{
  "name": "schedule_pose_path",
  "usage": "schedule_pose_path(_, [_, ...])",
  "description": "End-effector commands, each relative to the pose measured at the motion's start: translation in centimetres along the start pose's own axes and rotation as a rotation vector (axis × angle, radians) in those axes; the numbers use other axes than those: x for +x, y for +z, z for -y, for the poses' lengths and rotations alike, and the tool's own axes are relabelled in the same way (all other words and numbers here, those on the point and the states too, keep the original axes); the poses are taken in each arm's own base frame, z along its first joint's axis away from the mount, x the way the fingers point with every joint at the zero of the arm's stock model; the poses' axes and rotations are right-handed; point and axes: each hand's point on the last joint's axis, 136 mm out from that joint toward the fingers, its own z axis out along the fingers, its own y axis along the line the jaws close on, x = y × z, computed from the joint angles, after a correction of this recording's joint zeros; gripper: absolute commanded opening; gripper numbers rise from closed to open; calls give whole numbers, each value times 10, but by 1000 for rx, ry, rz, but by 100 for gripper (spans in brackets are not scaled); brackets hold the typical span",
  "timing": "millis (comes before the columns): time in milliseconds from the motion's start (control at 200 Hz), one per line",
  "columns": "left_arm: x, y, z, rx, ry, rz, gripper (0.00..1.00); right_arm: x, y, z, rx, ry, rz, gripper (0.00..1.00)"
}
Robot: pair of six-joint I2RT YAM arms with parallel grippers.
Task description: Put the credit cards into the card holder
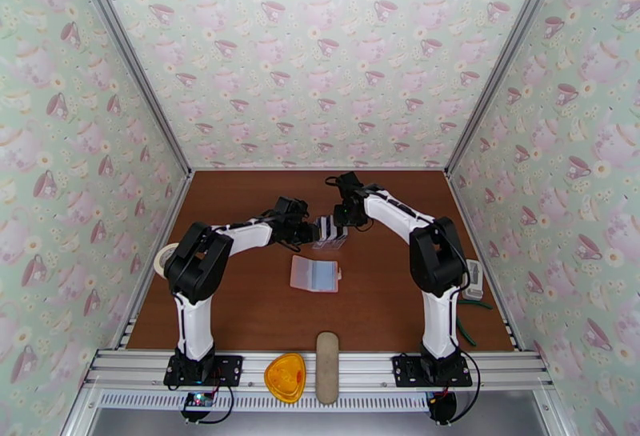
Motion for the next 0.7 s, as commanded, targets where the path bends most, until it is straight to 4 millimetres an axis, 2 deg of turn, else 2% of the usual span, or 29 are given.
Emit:
schedule_pose_path(0, [16, 2, -30, -82, -58, -44, 38, -2, -17, 17, 50, 1, 13, 43])
schedule_pose_path(386, [13, 2, -30, -83, -69, -31, 40, -1, -20, 21, 59, -1, 9, 41])
schedule_pose_path(556, [16, 5, -31, -79, -73, -40, 40, 3, -24, -11, -130, 4, 16, 48])
schedule_pose_path(696, [16, 5, -32, -81, -74, -39, 40, 11, -14, -12, -143, 9, -9, 49])
